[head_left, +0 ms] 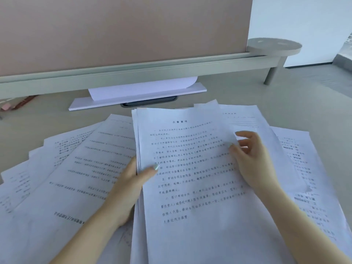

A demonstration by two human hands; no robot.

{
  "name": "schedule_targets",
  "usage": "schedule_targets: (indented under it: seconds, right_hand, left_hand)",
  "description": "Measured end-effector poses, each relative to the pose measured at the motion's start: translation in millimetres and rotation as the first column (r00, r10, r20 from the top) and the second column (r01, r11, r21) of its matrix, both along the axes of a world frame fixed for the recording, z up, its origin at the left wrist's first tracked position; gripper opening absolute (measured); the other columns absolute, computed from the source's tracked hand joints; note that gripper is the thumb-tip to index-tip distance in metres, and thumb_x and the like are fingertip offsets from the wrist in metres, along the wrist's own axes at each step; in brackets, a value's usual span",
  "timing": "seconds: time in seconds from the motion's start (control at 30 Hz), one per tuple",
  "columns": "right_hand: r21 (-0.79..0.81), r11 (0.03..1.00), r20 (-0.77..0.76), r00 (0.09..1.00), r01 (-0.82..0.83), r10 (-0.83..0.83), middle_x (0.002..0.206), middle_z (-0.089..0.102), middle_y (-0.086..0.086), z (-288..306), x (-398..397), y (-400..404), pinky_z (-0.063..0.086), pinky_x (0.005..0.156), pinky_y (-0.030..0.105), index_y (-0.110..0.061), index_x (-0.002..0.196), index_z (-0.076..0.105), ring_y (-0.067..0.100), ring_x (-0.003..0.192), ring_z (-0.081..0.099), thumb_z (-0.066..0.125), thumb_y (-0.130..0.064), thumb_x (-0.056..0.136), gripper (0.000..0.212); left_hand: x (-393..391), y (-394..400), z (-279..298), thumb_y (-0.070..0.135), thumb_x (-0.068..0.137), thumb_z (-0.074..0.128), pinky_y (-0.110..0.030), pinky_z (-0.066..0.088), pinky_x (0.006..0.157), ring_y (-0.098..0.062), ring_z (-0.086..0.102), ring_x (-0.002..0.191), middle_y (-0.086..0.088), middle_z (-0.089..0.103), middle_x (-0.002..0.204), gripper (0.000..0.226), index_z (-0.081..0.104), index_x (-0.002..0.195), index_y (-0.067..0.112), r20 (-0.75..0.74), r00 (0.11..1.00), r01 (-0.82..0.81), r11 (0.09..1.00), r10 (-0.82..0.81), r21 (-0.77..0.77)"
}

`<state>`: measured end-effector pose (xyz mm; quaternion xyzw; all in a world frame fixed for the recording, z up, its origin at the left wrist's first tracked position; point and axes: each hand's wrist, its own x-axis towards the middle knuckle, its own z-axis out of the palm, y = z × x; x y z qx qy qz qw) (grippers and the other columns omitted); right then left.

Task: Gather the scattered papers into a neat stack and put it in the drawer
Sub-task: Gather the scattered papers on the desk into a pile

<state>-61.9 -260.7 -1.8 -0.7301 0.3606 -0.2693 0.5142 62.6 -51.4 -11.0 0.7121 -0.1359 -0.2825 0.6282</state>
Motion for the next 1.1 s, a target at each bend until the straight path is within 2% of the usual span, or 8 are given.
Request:
schedule_targets:
  seconds: [0.2, 0.3, 0.43, 0.53, 0.63, 0.77, 0.9, 1.1]
  right_hand:
    - [0.26, 0.966, 0.057, 0.998, -0.006, -0.009, 0.129, 0.051, -0.015, 15, -5, -3, 0.044, 0.097, 0.033, -0.028, 0.135, 0.044, 0.013, 0.115, 0.056, 0.06, -0.027, 0.089, 0.049]
    - [0.435, 0.869, 0.077, 0.972, -0.235, 0.224, 0.102, 0.075, 0.002, 30, -16, 2, 0.06, 0.071, 0.038, -0.019, 0.113, 0.064, 0.023, 0.086, 0.074, 0.062, -0.027, 0.087, 0.028]
    - [0.176, 0.976, -0.001, 0.991, -0.13, 0.133, 0.091, 0.076, 0.012, 33, -21, -2, 0.06, 0.072, 0.042, -0.008, 0.093, 0.069, 0.028, 0.077, 0.073, 0.066, -0.022, 0.084, 0.016]
    - [-0.174, 0.984, -0.198, 0.978, 0.036, -0.071, 0.091, 0.069, 0.016, 25, -25, -27, 0.053, 0.081, 0.041, 0.0, 0.094, 0.066, 0.038, 0.094, 0.067, 0.063, -0.022, 0.081, 0.025]
    - [-0.34, 0.94, -0.431, 0.888, 0.002, -0.158, 0.095, 0.066, 0.021, 11, -34, -46, 0.046, 0.078, 0.039, 0.004, 0.101, 0.066, 0.041, 0.098, 0.062, 0.059, -0.008, 0.082, 0.024]
    - [-0.321, 0.947, -0.561, 0.804, 0.006, -0.196, 0.102, 0.059, 0.011, 4, -35, -43, 0.04, 0.097, 0.045, -0.012, 0.106, 0.06, 0.034, 0.115, 0.047, 0.053, -0.019, 0.083, 0.026]
    - [-0.301, 0.953, -0.546, 0.823, -0.018, -0.157, 0.104, 0.059, 0.008, 6, -31, -35, 0.043, 0.09, 0.043, -0.013, 0.111, 0.053, 0.034, 0.106, 0.052, 0.05, -0.024, 0.083, 0.03]
    - [-0.037, 0.998, -0.261, 0.963, 0.054, -0.062, 0.105, 0.058, 0.008, 19, -30, -26, 0.047, 0.079, 0.038, -0.012, 0.118, 0.049, 0.028, 0.088, 0.057, 0.056, -0.02, 0.087, 0.033]
  left_hand:
    - [-2, 4, 2, 0.01, 0.088, 0.055, -0.035, 0.051, 0.087, -0.017, 0.067, 0.104, 0.003, 0.072, 0.112, 0.035, 0.061, 0.12, 0.023, -0.118, 0.993, -0.02, 0.989, 0.003, -0.147]
    - [-9, 2, 8, 0.011, 0.089, 0.054, -0.039, 0.048, 0.095, -0.019, 0.063, 0.111, 0.002, 0.069, 0.116, 0.037, 0.058, 0.123, 0.023, -0.086, 0.996, -0.041, 0.986, 0.027, -0.162]
    - [-18, -2, 14, 0.025, 0.093, 0.051, -0.035, 0.043, 0.103, -0.005, 0.059, 0.11, 0.016, 0.064, 0.116, 0.033, 0.053, 0.125, 0.03, 0.146, 0.989, 0.015, 0.994, 0.002, -0.111]
    - [-19, -3, 15, 0.029, 0.095, 0.046, -0.006, 0.037, 0.094, 0.007, 0.051, 0.108, 0.018, 0.052, 0.126, 0.041, 0.039, 0.135, 0.03, 0.431, 0.9, 0.045, 0.998, -0.062, 0.049]
    - [-13, -4, 3, 0.036, 0.094, 0.043, -0.019, 0.027, 0.107, -0.004, 0.036, 0.134, 0.013, 0.037, 0.147, 0.054, 0.026, 0.145, 0.027, 0.536, 0.82, 0.068, 0.964, -0.2, 0.256]
    - [-16, -5, -11, 0.046, 0.094, 0.037, -0.028, 0.012, 0.117, -0.01, 0.016, 0.145, 0.008, 0.021, 0.157, 0.064, 0.015, 0.149, 0.024, 0.609, 0.638, 0.035, 0.807, -0.472, 0.59]
    - [-21, -3, -13, 0.066, 0.081, 0.02, -0.026, 0.008, 0.114, -0.005, 0.013, 0.145, 0.013, 0.023, 0.156, 0.076, 0.017, 0.147, 0.03, 0.652, 0.458, 0.033, 0.744, -0.605, 0.667]
    - [-26, -2, -13, 0.048, 0.094, 0.035, -0.028, 0.012, 0.118, -0.006, 0.014, 0.145, 0.012, 0.019, 0.157, 0.061, 0.017, 0.149, 0.028, 0.624, 0.529, 0.104, 0.774, -0.575, 0.625]
